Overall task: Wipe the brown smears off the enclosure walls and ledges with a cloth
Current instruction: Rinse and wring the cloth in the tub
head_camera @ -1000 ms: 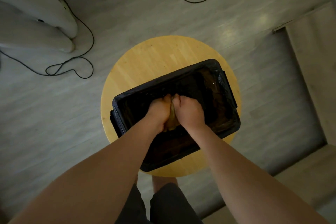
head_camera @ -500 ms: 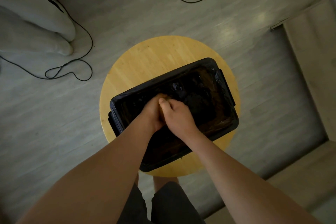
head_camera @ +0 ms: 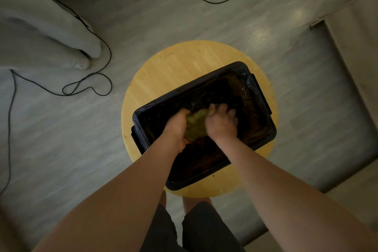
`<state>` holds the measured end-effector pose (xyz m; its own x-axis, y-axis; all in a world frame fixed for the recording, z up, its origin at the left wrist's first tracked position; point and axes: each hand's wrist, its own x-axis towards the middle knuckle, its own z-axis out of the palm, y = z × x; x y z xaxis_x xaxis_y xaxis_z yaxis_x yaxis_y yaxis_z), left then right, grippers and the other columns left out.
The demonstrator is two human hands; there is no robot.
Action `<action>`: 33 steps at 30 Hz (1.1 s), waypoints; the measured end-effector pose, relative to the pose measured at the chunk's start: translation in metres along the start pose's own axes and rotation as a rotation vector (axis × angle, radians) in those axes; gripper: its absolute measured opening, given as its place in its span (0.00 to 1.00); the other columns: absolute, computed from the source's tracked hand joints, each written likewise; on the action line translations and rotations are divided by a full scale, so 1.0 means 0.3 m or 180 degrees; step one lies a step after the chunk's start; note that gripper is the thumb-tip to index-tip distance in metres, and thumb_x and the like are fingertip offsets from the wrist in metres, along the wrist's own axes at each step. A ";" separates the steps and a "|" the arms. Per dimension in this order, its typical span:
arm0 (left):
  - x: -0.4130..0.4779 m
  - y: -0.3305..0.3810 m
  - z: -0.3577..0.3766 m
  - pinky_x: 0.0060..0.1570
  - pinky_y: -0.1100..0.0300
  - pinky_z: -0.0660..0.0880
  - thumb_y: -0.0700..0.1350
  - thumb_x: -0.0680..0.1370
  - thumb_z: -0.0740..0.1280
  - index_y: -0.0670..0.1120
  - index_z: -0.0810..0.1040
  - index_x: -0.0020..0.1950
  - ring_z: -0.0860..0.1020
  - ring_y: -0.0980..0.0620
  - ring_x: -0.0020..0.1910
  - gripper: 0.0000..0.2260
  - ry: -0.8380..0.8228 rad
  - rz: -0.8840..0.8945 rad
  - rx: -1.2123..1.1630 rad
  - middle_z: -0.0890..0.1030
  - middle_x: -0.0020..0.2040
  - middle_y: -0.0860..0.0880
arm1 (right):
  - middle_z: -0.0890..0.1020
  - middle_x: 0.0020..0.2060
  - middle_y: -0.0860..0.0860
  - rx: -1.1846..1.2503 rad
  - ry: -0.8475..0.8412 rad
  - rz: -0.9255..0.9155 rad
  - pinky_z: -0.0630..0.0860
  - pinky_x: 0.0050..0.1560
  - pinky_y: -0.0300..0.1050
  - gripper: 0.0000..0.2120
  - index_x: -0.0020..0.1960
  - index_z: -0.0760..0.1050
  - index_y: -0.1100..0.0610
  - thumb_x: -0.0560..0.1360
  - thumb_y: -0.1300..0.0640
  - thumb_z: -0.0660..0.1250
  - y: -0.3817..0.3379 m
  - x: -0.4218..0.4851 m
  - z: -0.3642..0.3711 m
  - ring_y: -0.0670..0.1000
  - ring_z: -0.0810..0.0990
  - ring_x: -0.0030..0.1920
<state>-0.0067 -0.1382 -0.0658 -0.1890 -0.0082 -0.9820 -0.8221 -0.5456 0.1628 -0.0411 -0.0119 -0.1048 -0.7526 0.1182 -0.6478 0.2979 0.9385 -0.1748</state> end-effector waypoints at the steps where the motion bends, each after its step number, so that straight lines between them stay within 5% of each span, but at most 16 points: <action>1: -0.005 0.005 0.007 0.54 0.47 0.80 0.57 0.84 0.60 0.45 0.82 0.57 0.83 0.41 0.53 0.18 -0.0080 -0.0135 -0.0174 0.86 0.50 0.40 | 0.70 0.67 0.64 0.0151 -0.0407 0.0066 0.71 0.62 0.58 0.24 0.74 0.63 0.57 0.86 0.43 0.47 -0.021 -0.014 0.011 0.67 0.73 0.63; 3: 0.008 0.004 0.020 0.53 0.48 0.79 0.61 0.84 0.58 0.45 0.83 0.56 0.83 0.41 0.53 0.22 -0.0342 -0.0273 -0.0452 0.87 0.47 0.40 | 0.76 0.62 0.60 0.0354 -0.0901 -0.0217 0.75 0.59 0.54 0.21 0.71 0.68 0.55 0.86 0.45 0.50 -0.053 -0.061 0.015 0.62 0.77 0.57; 8: 0.026 0.001 0.011 0.45 0.51 0.76 0.50 0.86 0.56 0.43 0.81 0.47 0.85 0.46 0.38 0.18 -0.0499 -0.0219 -0.0603 0.85 0.38 0.43 | 0.82 0.43 0.48 0.1392 -0.0843 -0.1016 0.75 0.41 0.42 0.17 0.51 0.79 0.50 0.86 0.42 0.55 -0.086 -0.176 -0.065 0.47 0.81 0.46; 11: -0.009 0.016 0.032 0.51 0.51 0.77 0.46 0.87 0.55 0.42 0.80 0.59 0.83 0.42 0.48 0.16 -0.0438 -0.0072 -0.0512 0.84 0.47 0.40 | 0.77 0.31 0.49 0.1218 -0.0488 -0.1521 0.71 0.33 0.42 0.23 0.37 0.74 0.52 0.86 0.45 0.54 -0.082 -0.186 -0.071 0.46 0.78 0.33; 13: -0.025 0.017 0.055 0.66 0.48 0.73 0.47 0.88 0.54 0.40 0.71 0.75 0.77 0.37 0.67 0.19 -0.0254 -0.0065 -0.0491 0.81 0.65 0.39 | 0.76 0.28 0.49 0.0612 0.0083 -0.1670 0.72 0.33 0.45 0.24 0.36 0.72 0.51 0.86 0.46 0.52 -0.060 -0.150 -0.038 0.50 0.78 0.30; 14: -0.027 0.008 0.062 0.71 0.46 0.70 0.47 0.88 0.54 0.40 0.69 0.77 0.73 0.37 0.73 0.20 -0.0197 -0.0015 -0.0538 0.76 0.72 0.39 | 0.77 0.30 0.50 0.0233 0.0330 -0.1692 0.74 0.33 0.47 0.24 0.38 0.74 0.52 0.86 0.45 0.50 -0.048 -0.127 -0.025 0.52 0.79 0.32; 16: -0.027 0.000 0.073 0.69 0.44 0.74 0.43 0.87 0.56 0.40 0.76 0.72 0.78 0.37 0.67 0.17 -0.0041 -0.0008 -0.0676 0.80 0.67 0.38 | 0.80 0.33 0.52 -0.0408 0.0565 -0.1681 0.77 0.33 0.49 0.25 0.44 0.77 0.55 0.86 0.44 0.48 -0.032 -0.076 -0.016 0.57 0.82 0.34; 19: -0.007 -0.022 0.051 0.54 0.47 0.83 0.37 0.85 0.55 0.39 0.81 0.63 0.84 0.40 0.56 0.16 0.0068 0.0237 -0.0479 0.84 0.57 0.37 | 0.82 0.47 0.58 -0.0709 0.0652 -0.1392 0.80 0.41 0.53 0.26 0.56 0.77 0.58 0.86 0.41 0.47 -0.009 0.002 -0.030 0.61 0.82 0.46; 22: 0.021 -0.019 0.010 0.47 0.43 0.84 0.48 0.83 0.58 0.43 0.80 0.64 0.85 0.37 0.51 0.17 0.0344 0.0228 -0.0273 0.85 0.55 0.36 | 0.69 0.70 0.64 0.0015 0.0193 -0.0303 0.70 0.65 0.61 0.28 0.74 0.67 0.57 0.86 0.39 0.46 0.002 0.041 -0.032 0.67 0.70 0.68; 25: 0.049 -0.006 0.005 0.55 0.42 0.82 0.61 0.79 0.62 0.46 0.77 0.70 0.84 0.38 0.54 0.26 0.0349 -0.0134 -0.0259 0.84 0.57 0.38 | 0.62 0.74 0.62 0.0539 -0.0609 0.0142 0.69 0.67 0.59 0.26 0.79 0.56 0.53 0.86 0.40 0.46 -0.027 0.010 -0.002 0.66 0.67 0.70; 27: 0.027 0.011 0.026 0.59 0.45 0.79 0.63 0.82 0.59 0.45 0.80 0.66 0.82 0.40 0.56 0.25 0.0114 -0.0341 -0.0193 0.84 0.56 0.39 | 0.71 0.68 0.61 0.0657 -0.1010 -0.0042 0.73 0.62 0.53 0.22 0.76 0.60 0.53 0.87 0.44 0.48 -0.051 -0.024 0.007 0.63 0.75 0.63; 29: 0.012 0.019 0.030 0.50 0.47 0.79 0.61 0.84 0.59 0.45 0.82 0.63 0.82 0.41 0.53 0.23 -0.0082 -0.0397 -0.0305 0.86 0.50 0.40 | 0.80 0.57 0.56 0.1050 -0.1040 -0.0343 0.76 0.57 0.49 0.19 0.69 0.71 0.54 0.86 0.45 0.52 -0.075 -0.066 -0.005 0.55 0.79 0.54; 31: 0.021 0.018 0.018 0.45 0.50 0.78 0.55 0.85 0.58 0.45 0.83 0.58 0.84 0.44 0.48 0.18 -0.0226 -0.0279 -0.0415 0.86 0.42 0.41 | 0.82 0.43 0.46 0.1325 -0.0893 -0.0720 0.75 0.46 0.44 0.17 0.53 0.79 0.50 0.85 0.42 0.55 -0.098 -0.122 -0.040 0.48 0.80 0.45; 33: 0.034 0.006 0.011 0.47 0.50 0.77 0.51 0.86 0.57 0.42 0.84 0.49 0.84 0.46 0.45 0.19 -0.0218 -0.0163 -0.0408 0.85 0.37 0.42 | 0.78 0.31 0.44 0.1431 -0.0820 -0.1137 0.70 0.35 0.42 0.21 0.37 0.75 0.49 0.85 0.41 0.58 -0.114 -0.184 -0.081 0.45 0.78 0.35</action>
<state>-0.0119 -0.1365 -0.0751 -0.1882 0.0770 -0.9791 -0.7571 -0.6464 0.0947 -0.0241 -0.0426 -0.0450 -0.7023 -0.3118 -0.6399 0.3142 0.6709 -0.6718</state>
